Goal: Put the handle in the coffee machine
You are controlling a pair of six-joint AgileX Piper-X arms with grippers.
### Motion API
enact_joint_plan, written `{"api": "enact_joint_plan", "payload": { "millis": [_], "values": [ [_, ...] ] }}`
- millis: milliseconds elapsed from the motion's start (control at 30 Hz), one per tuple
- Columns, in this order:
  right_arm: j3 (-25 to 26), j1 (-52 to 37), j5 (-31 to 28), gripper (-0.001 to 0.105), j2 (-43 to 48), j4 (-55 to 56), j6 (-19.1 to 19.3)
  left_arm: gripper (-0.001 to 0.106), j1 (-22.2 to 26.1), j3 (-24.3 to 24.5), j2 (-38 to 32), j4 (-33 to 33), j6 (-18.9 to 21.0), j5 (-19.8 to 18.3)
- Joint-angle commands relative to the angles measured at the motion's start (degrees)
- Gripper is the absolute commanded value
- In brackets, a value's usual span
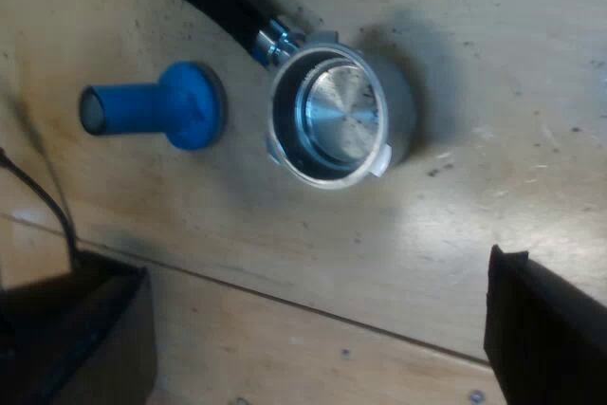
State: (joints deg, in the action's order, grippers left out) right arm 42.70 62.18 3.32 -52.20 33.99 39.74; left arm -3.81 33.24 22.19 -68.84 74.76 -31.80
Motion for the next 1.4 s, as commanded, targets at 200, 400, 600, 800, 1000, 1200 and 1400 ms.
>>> {"api": "enact_joint_plan", "payload": {
  "millis": [200,400,600,800,1000,1200,1400],
  "values": [
    [5.23,0.15,-0.08,0.073,-6.64,-0.20,-8.06,0.076,-5.97,1.11,4.37,-1.59,-5.45,-2.03],
    [7.79,0.15,-0.08,0.073,-11.91,0.27,-14.21,0.076,-7.14,1.11,5.72,-0.48,-9.92,-2.03],
    [9.88,0.15,1.04,0.073,-16.97,0.53,-20.64,0.076,-8.63,1.11,5.90,2.75,-10.65,-2.03],
    [12.51,0.15,0.80,0.073,-21.55,0.67,-22.02,0.076,-11.84,0.87,7.51,5.82,-9.02,-2.03],
    [12.49,0.15,2.15,0.073,-25.32,0.56,-24.99,0.076,-11.82,0.90,8.08,7.19,-9.03,-1.91],
    [12.49,0.15,3.18,0.079,-28.89,-2.86,-24.99,0.076,-11.82,0.90,8.08,7.09,-9.03,-1.91],
    [12.49,0.00,5.99,0.091,-32.05,-5.03,-26.39,0.076,-11.82,0.90,8.08,7.09,-9.03,-1.91]
  ]
}}
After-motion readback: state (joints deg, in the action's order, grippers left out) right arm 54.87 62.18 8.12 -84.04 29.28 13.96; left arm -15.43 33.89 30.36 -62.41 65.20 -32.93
